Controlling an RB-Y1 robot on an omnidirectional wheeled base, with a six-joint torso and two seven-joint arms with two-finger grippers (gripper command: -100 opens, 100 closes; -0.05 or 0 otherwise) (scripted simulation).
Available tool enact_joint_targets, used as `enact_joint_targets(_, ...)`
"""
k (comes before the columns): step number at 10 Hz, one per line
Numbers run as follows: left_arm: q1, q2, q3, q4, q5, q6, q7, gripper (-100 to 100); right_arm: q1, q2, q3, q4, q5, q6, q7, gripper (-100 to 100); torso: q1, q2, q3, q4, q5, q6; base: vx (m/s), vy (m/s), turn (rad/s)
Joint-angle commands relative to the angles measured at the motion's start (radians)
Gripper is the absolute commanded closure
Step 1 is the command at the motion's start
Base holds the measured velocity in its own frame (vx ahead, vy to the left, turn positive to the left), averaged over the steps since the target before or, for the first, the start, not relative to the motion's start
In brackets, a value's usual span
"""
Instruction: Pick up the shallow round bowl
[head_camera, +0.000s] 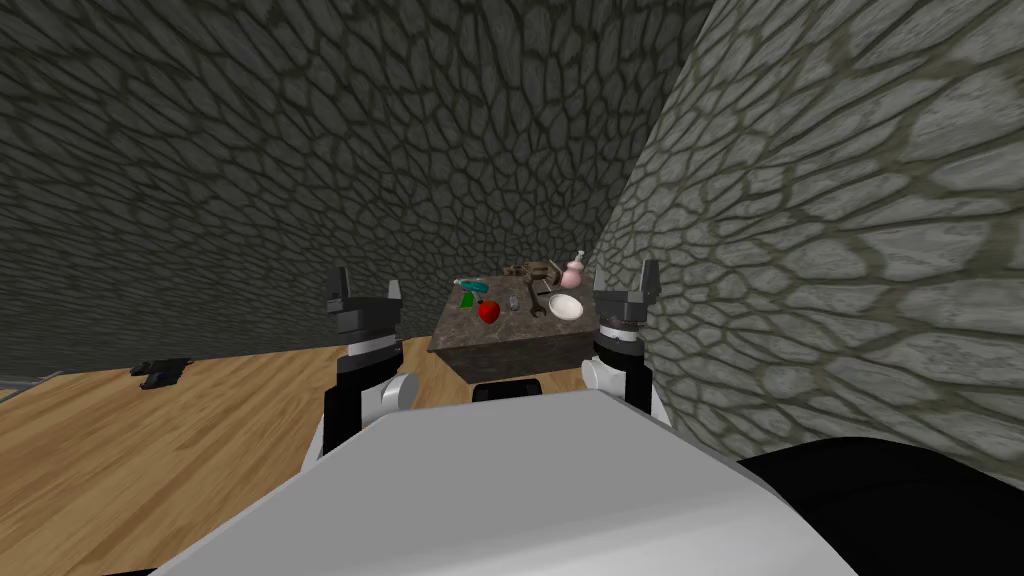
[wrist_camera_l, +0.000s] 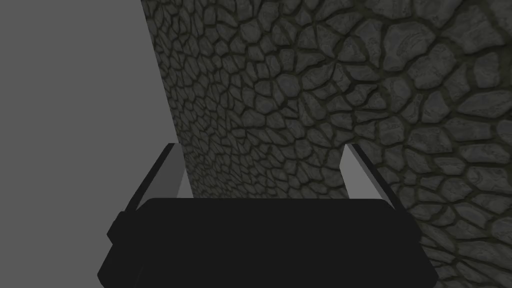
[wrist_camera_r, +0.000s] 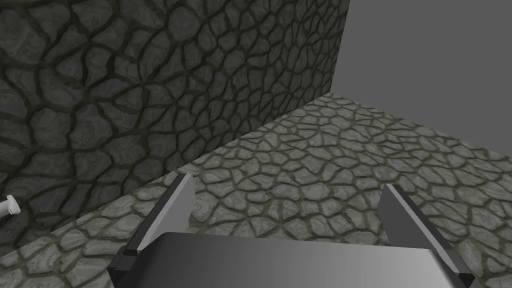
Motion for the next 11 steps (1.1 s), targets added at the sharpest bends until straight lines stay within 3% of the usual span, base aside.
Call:
enact_joint_targets(1,0.000,0.000,0.000,0.000,0.000,0.000,0.000,0,0.015,-0.047,0.006,0.024,0.013,-0.005,0.009,-100,0.000,0.000,0.000,0.000,0.000,0.000,-0.060,0.053,0.033)
enact_joint_targets(6,0.000,0.000,0.000,0.000,0.000,0.000,0.000,0,0.069,-0.200,0.036,0.145,0.074,-0.023,0.049,-100,0.007,0.010,0.006,0.002,0.002,0.000,-0.138,0.113,0.050)
enact_joint_targets(7,0.000,0.000,0.000,0.000,0.000,0.000,0.000,0,0.069,-0.207,0.036,0.145,0.074,-0.023,0.049,-100,0.008,0.010,0.006,0.002,0.002,0.000,-0.091,0.076,0.018)
enact_joint_targets(8,0.000,0.000,0.000,0.000,0.000,0.000,0.000,0,0.081,-0.245,0.045,0.179,0.090,-0.027,0.059,-100,0.005,0.007,0.004,0.002,0.001,0.000,-0.084,0.073,0.070)
enact_joint_targets(9,0.000,0.000,0.000,0.000,0.000,0.000,0.000,0,0.081,-0.245,0.045,0.179,0.090,-0.027,0.059,-100,0.005,0.006,0.004,0.001,0.001,0.000,-0.058,0.054,0.045)
enact_joint_targets(11,0.000,0.000,0.000,0.000,0.000,0.000,0.000,0,0.103,-0.314,0.066,0.249,0.126,-0.035,0.079,-100,0.003,0.005,0.003,0.001,0.001,0.000,-0.083,0.076,0.121)
